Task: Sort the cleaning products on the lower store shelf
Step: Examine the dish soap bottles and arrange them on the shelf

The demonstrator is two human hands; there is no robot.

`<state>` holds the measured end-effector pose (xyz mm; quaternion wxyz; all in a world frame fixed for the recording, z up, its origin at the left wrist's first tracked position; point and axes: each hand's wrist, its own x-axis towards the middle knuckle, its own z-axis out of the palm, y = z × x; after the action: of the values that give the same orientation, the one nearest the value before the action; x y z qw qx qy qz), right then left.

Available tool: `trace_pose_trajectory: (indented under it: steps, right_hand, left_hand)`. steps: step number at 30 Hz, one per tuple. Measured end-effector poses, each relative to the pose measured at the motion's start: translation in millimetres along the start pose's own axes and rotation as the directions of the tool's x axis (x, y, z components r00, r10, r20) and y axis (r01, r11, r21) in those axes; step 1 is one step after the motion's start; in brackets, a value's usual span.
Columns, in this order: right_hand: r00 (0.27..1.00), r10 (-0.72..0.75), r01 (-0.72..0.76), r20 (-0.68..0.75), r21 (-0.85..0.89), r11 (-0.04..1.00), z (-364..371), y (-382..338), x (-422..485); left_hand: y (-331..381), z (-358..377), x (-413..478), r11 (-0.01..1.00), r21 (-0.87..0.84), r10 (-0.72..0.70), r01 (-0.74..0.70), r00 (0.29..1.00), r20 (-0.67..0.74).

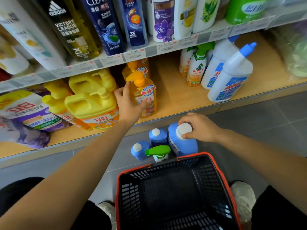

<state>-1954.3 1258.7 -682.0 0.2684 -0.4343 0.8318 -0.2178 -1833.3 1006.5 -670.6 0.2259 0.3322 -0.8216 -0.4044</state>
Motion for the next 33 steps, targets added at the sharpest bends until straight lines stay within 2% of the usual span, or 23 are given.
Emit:
trace_pose_trajectory:
  steps: [6,9,12,17,23,26,30,33]
  right_hand:
    - [0.985,0.096,-0.094,0.143,-0.021,0.995,-11,-9,14]
    - [0.983,0.125,-0.134,0.135,0.062,0.989,-15,-18,16]
    - [0.999,0.052,-0.052,0.004,0.188,0.981,-19,-33,16]
    - [0.978,-0.035,0.102,-0.205,0.328,0.939,-28,-59,17]
    - [0.957,-0.175,0.274,-0.233,0.521,0.808,-36,-83,3]
    - [0.948,-0.196,0.31,-0.249,0.593,0.743,-39,-88,-13]
    - [0.942,-0.221,0.329,-0.252,0.568,0.754,-41,-85,-33]
    - [0.944,-0.223,0.318,-0.244,0.476,0.82,-39,-78,-44]
  left_hand:
    - [-6,-4,0,0.985,-0.172,-0.01,0.026,0.996,0.092]
    - [-1,-7,0,0.983,-0.181,0.021,0.003,0.991,0.129]
    - [9,-14,-4,0.977,-0.206,0.084,-0.052,0.985,0.149]
    - [46,-39,-16,0.893,-0.449,0.142,-0.039,0.97,0.199]
    - [83,-64,-56,0.793,-0.607,0.165,0.056,0.939,0.302]
    - [92,-68,-74,0.769,-0.631,0.159,0.101,0.926,0.342]
    - [98,-76,-93,0.753,-0.647,0.188,0.123,0.901,0.39]
    - [103,-91,-102,0.787,-0.609,0.156,0.099,0.923,0.352]
